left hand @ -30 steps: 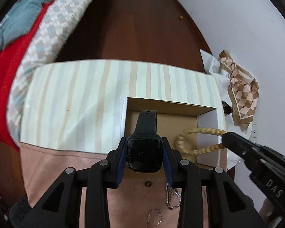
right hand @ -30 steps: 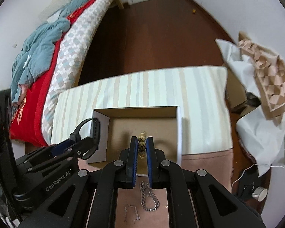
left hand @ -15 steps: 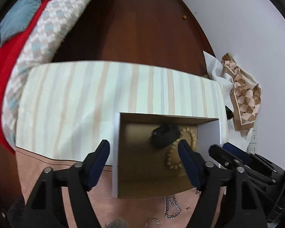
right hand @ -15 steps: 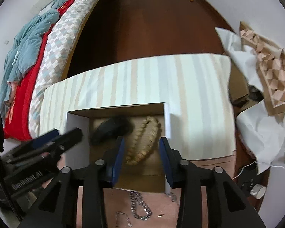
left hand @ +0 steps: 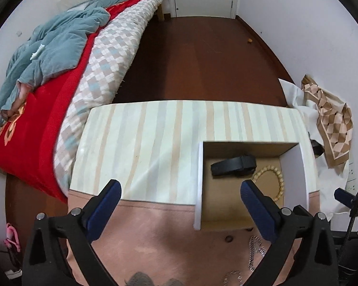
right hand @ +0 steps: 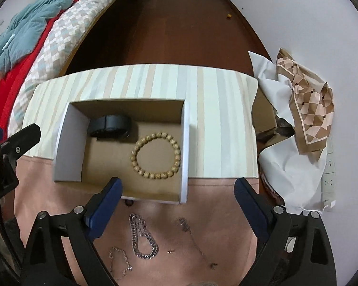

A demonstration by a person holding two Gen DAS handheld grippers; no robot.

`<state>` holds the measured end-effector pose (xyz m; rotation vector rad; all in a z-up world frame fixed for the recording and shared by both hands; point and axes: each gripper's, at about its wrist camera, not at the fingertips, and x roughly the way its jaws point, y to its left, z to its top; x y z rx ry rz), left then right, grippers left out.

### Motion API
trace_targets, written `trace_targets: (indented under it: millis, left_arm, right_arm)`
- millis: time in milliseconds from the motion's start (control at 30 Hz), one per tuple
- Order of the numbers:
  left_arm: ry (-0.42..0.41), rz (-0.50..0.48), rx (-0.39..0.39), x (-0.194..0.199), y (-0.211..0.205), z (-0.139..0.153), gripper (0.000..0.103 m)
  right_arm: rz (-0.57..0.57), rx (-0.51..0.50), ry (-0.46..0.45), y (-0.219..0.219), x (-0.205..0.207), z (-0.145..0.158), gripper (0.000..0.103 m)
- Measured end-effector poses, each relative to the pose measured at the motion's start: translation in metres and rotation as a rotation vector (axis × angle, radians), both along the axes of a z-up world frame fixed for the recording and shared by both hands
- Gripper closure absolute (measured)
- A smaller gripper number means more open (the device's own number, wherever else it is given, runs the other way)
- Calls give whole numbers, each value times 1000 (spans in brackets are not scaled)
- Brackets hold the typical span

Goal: Organize jewelry
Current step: 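Lift both tools back from the box over the table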

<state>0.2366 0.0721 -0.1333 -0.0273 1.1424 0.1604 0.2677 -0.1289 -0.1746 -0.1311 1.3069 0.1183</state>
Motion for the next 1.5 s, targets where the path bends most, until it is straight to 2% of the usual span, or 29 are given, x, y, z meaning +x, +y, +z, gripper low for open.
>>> trace_targets:
  millis: [100, 333, 700, 1167, 1333, 1400, 1500]
  left_arm:
    - [-6, -1, 18, -8, -2, 1, 1]
    - [-20, 8, 37, -31, -4, 11, 1]
    - [-116, 22, 58, -78, -8, 52, 1]
    - [-219, 22, 41, -131, -11, 98, 1]
    - [-246, 37, 31, -141, -8, 99, 1]
    - [-237, 45, 44, -142, -7, 91, 1]
    - [-188, 60, 74, -140, -6, 62, 1]
  right_arm:
    - [-11, -2, -12, 0, -8, 1, 2]
    - [-22, 0, -53, -3, -26, 17, 2]
    - [-30, 18, -172, -9, -71, 72, 2]
    - [-34, 51, -295, -17, -128, 133, 2]
    - [-50, 88, -282, -27, -135, 129, 2]
    - [-60, 117, -261, -33, -136, 116, 2]
    - [-67, 134, -200, -39, -132, 81, 2]
